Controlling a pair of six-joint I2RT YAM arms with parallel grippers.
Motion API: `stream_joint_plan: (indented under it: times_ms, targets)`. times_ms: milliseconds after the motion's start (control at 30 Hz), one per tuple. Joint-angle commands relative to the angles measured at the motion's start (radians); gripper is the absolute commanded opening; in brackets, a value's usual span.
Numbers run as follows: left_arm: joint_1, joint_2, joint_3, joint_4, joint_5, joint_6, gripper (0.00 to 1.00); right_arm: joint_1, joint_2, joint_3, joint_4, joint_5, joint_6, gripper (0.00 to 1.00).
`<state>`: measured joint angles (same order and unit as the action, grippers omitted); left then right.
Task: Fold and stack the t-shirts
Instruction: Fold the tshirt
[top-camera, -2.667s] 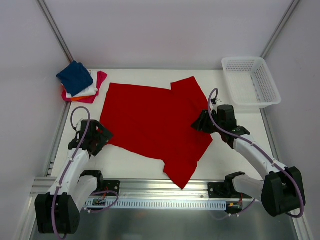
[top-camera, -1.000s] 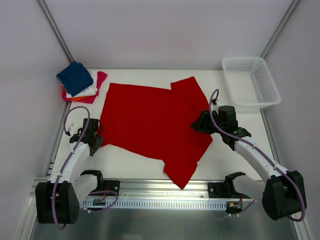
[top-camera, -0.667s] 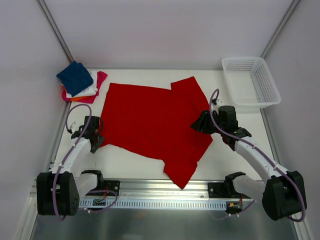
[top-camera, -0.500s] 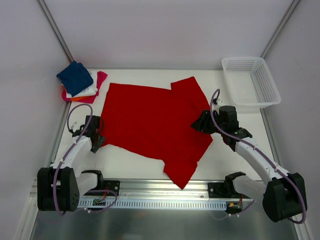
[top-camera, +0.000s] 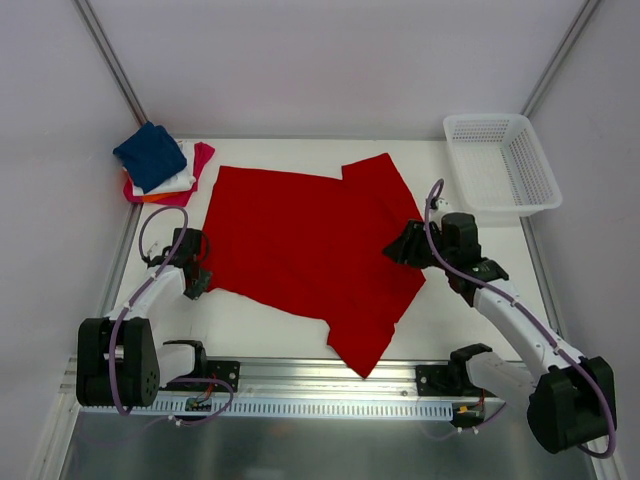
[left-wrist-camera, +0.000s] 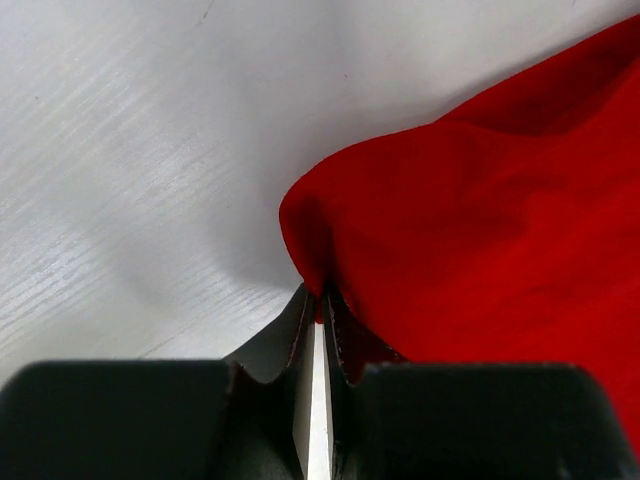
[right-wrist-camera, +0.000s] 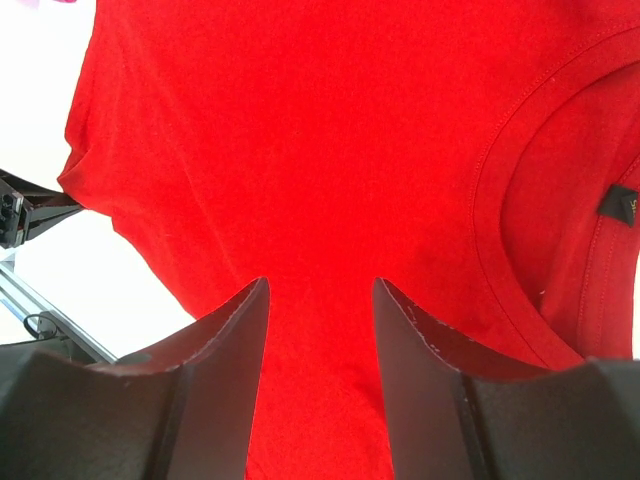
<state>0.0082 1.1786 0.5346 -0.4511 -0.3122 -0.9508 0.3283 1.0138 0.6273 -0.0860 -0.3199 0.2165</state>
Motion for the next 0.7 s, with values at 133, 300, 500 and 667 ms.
stream_joint_plan:
  times_ms: [133,300,500,667]
  targets:
    - [0.004,0.009,0.013,0.014,0.027,0.003,0.00,0.006,-0.118,-0.044,-0.082,-0.021,-0.002,0.49]
    - [0.006,0.003,0.008,0.015,0.027,0.001,0.00,0.008,-0.263,-0.135,-0.214,-0.048,0.024,0.49]
    - [0.006,0.000,0.007,0.019,0.032,0.006,0.00,0.009,-0.423,-0.173,-0.394,-0.039,0.018,0.51]
    - [0.006,-0.007,0.007,0.022,0.035,0.009,0.00,0.041,-0.455,-0.204,-0.471,-0.047,0.027,0.50]
